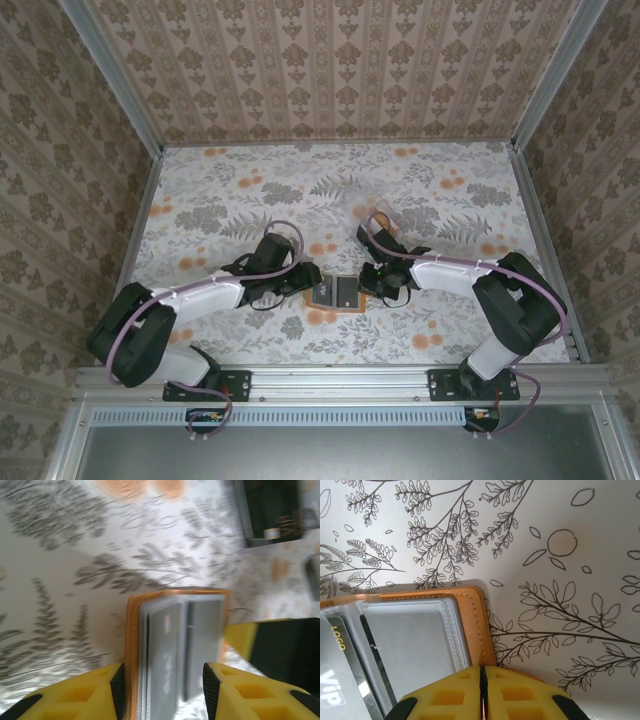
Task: Put the credit cards into the card holder
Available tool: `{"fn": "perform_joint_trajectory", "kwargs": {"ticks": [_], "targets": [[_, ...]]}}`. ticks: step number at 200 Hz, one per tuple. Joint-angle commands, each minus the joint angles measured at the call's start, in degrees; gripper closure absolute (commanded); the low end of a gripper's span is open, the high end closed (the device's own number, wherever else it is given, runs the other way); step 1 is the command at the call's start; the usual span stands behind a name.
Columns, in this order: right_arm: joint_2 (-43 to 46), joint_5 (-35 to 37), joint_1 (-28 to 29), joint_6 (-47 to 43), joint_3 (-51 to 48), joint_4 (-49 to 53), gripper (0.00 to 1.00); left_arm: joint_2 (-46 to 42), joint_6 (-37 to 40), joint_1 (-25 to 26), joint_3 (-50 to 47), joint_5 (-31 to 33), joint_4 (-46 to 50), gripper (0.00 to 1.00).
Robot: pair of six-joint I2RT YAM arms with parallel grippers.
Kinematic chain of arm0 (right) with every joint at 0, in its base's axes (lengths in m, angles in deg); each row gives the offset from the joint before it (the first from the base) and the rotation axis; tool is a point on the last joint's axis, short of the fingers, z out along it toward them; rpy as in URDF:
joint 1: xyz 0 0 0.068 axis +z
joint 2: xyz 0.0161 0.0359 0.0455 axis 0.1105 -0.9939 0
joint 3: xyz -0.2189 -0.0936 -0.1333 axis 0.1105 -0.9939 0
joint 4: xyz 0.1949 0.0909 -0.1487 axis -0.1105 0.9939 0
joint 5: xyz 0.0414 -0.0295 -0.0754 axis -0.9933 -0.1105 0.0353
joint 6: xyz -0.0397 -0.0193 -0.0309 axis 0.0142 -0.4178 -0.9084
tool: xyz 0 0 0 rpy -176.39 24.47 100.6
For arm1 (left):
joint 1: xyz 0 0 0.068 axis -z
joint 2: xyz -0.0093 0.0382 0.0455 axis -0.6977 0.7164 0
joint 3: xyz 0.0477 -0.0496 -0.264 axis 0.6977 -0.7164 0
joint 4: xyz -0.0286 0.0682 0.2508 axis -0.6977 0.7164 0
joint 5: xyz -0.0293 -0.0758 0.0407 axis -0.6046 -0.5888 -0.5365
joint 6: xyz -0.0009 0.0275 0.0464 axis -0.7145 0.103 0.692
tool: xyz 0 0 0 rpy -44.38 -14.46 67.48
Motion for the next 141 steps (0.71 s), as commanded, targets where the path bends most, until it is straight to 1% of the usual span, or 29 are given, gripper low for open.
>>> {"fn": "perform_joint_trajectory", "kwargs": {"ticks": [1, 36, 80, 114, 141], "targets": [[-2.9, 1.4, -0.1, -0.7, -0.7, 3.3, 0.88, -2.4, -2.3, 0.5, -0.3, -3.6, -5.0, 0.55], [-2.2, 1.4, -0.1, -0.5, -0.7, 3.2, 0.88, -2.2, -2.3, 1.2, 0.7, -4.7, -7.1, 0.54], [-0.2, 0.7, -0.3, -0.1, -0.6, 2.8, 0.88, 5.0, -3.3, 3.8, 3.9, -7.6, -12.1, 0.55], [2.6, 0.5, -1.2, 0.3, -0.8, 3.0, 0.87, 8.7, -3.6, 6.3, 7.0, -7.7, -13.7, 0.54], [6.7, 0.9, -2.6, 0.6, -1.4, 4.0, 0.85, 11.8, -3.9, 6.9, 8.2, -7.6, -13.9, 0.53]]}}
